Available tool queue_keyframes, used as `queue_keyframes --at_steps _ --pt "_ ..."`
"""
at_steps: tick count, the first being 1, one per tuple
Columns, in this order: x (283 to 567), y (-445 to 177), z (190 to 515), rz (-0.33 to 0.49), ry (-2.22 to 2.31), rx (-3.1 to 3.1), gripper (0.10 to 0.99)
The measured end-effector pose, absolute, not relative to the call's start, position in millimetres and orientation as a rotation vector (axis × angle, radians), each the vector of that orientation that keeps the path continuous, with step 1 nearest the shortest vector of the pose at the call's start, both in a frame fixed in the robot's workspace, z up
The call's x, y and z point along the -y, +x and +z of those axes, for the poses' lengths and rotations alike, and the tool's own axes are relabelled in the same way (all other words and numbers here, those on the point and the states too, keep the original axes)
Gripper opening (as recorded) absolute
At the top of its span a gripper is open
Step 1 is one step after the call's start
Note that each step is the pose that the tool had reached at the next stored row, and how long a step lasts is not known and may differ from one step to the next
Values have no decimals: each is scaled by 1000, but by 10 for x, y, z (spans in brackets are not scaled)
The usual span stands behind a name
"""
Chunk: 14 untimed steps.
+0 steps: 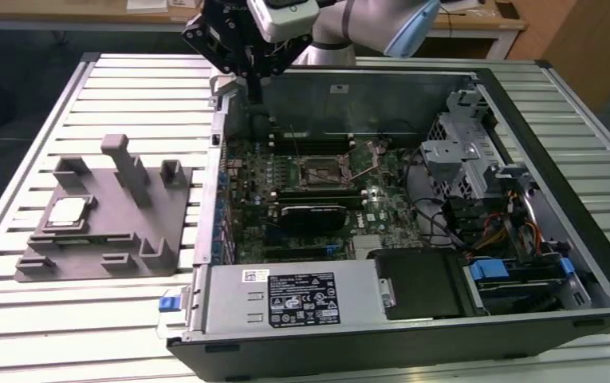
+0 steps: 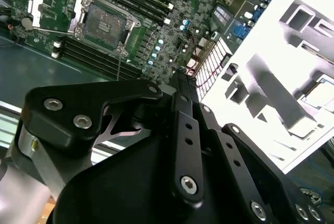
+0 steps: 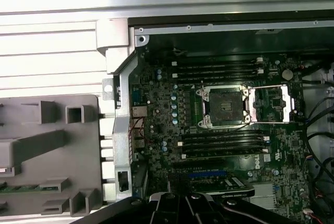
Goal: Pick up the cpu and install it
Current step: 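Reach for the cpu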
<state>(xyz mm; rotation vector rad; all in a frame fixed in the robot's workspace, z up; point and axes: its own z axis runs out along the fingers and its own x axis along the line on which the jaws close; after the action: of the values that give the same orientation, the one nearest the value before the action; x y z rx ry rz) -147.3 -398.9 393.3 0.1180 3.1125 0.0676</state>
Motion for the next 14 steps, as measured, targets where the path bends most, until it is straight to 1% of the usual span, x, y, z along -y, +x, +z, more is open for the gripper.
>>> queue_keyframes --at_steps 14 --pt "3989 -1587 3933 68 118 -3112 106"
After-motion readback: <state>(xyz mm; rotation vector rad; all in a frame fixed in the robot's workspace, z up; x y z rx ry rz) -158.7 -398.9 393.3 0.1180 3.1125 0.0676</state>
